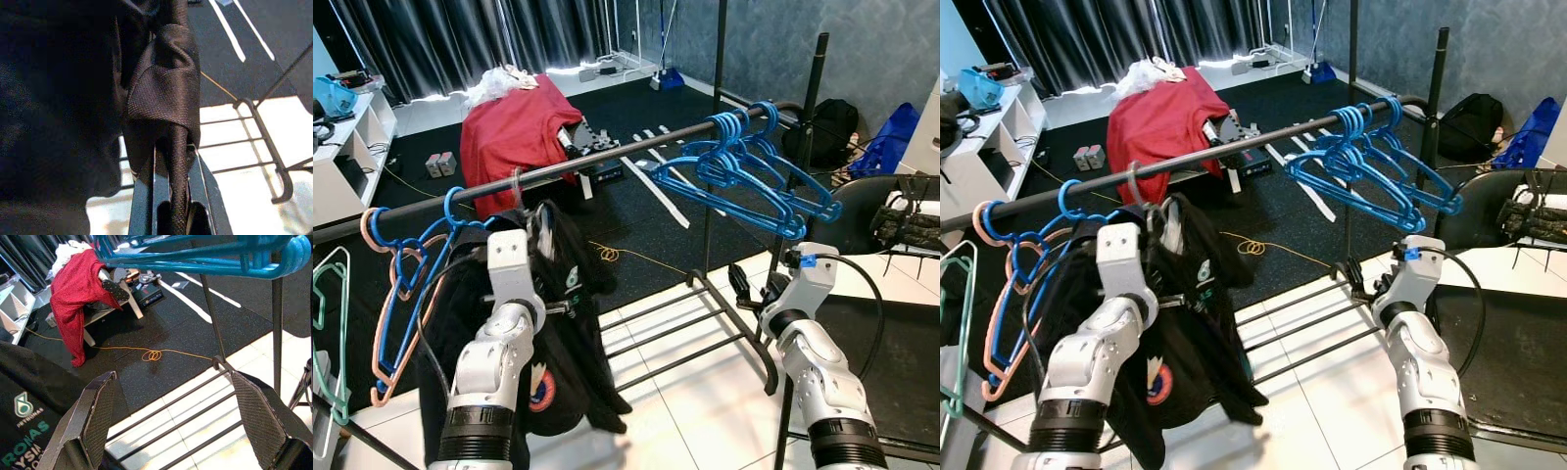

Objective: Hang hanger

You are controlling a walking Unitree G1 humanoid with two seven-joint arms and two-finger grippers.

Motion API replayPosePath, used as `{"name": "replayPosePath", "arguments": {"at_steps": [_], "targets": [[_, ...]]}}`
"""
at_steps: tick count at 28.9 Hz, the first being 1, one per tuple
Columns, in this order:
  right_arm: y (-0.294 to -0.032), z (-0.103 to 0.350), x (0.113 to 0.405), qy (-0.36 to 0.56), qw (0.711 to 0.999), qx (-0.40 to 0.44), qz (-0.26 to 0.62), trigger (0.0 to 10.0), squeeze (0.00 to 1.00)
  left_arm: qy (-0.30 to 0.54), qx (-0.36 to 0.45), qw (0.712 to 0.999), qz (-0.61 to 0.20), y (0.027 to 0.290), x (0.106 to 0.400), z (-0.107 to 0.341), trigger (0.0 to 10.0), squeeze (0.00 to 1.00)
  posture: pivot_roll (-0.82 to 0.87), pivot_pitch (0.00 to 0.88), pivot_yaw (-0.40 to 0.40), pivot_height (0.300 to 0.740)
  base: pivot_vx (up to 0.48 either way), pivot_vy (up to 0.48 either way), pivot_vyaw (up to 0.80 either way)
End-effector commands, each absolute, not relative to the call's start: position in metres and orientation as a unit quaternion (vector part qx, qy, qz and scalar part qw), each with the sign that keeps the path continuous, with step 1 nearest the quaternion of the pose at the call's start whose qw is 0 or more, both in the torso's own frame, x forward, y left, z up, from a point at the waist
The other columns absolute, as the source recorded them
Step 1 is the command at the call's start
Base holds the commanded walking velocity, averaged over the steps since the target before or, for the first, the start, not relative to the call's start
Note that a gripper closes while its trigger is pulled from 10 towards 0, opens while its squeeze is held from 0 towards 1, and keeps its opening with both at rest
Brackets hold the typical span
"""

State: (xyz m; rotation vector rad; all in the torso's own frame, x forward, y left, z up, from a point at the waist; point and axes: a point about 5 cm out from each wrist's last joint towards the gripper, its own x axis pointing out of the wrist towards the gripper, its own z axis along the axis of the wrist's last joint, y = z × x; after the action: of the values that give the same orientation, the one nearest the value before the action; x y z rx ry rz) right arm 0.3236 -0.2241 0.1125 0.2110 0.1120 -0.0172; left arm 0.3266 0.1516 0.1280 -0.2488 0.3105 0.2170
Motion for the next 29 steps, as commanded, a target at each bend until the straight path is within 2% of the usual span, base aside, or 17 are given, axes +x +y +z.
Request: {"name": "replayPosePath", "arguments": {"at_steps": [1, 4, 6, 10, 11, 23, 24, 27, 28, 29], "targets": [[-0.22, 0.112, 0.323, 0.058, 0.992, 0.111, -0.004, 10.0, 0.0, 0.142, -0.129, 0.974, 0.12, 0.155, 0.329, 0.132, 10.0, 0.0, -0.14, 0.007, 0.111, 0.74, 0.0, 0.0, 0.0], [-0.22, 0.112, 0.323, 0.058, 0.992, 0.111, -0.004, 10.0, 0.0, 0.152, -0.114, 0.975, 0.118, 0.154, 0.328, 0.128, 10.0, 0.0, -0.14, 0.007, 0.111, 0.74, 0.0, 0.0, 0.0], [-0.22, 0.112, 0.323, 0.058, 0.992, 0.111, -0.004, 10.0, 0.0, 0.179, -0.054, 0.979, 0.083, 0.148, 0.322, 0.117, 10.0, 0.0, -0.13, 0.01, 0.112, 0.74, 0.0, 0.0, 0.0], [-0.22, 0.112, 0.324, 0.058, 0.992, 0.112, -0.004, 10.0, 0.0, 0.174, -0.042, 0.982, 0.06, 0.145, 0.32, 0.117, 10.0, 0.0, -0.13, 0.009, 0.108, 0.74, 0.0, 0.0, 0.0], [-0.22, 0.112, 0.324, 0.059, 0.992, 0.112, -0.003, 10.0, 0.0, 0.167, -0.037, 0.984, 0.048, 0.143, 0.318, 0.118, 10.0, 1.0, -0.13, 0.009, 0.107, 0.74, 0.0, 0.0, 0.0], [-0.218, 0.111, 0.325, 0.06, 0.992, 0.113, -0.002, 10.0, 0.0, 0.134, -0.009, 0.99, 0.035, 0.152, 0.31, 0.123, 10.0, 1.0, -0.11, 0.003, 0.112, 0.74, 0.0, 0.0, 0.0], [-0.217, 0.111, 0.325, 0.061, 0.992, 0.114, -0.001, 10.0, 0.0, 0.107, 0.003, 0.994, 0.031, 0.157, 0.305, 0.126, 10.0, 1.0, -0.11, 0.0, 0.112, 0.74, 0.0, 0.0, 0.0], [-0.217, 0.111, 0.325, 0.061, 0.992, 0.114, -0.001, 10.0, 0.0, 0.107, 0.003, 0.994, 0.031, 0.157, 0.305, 0.126, 10.0, 1.0, -0.11, 0.0, 0.112, 0.74, 0.0, 0.0, 0.0], [-0.217, 0.111, 0.325, 0.062, 0.991, 0.115, 0.001, 10.0, 0.0, 0.068, 0.016, 0.997, 0.029, 0.164, 0.294, 0.13, 10.0, 1.0, -0.09, 0.0, 0.096, 0.74, 0.0, 0.0, 0.0], [-0.217, 0.111, 0.325, 0.062, 0.991, 0.115, 0.001, 10.0, 0.0, 0.068, 0.016, 0.997, 0.029, 0.164, 0.294, 0.13, 10.0, 1.0, -0.09, 0.0, 0.096, 0.74, 0.0, 0.0, 0.0]]}}
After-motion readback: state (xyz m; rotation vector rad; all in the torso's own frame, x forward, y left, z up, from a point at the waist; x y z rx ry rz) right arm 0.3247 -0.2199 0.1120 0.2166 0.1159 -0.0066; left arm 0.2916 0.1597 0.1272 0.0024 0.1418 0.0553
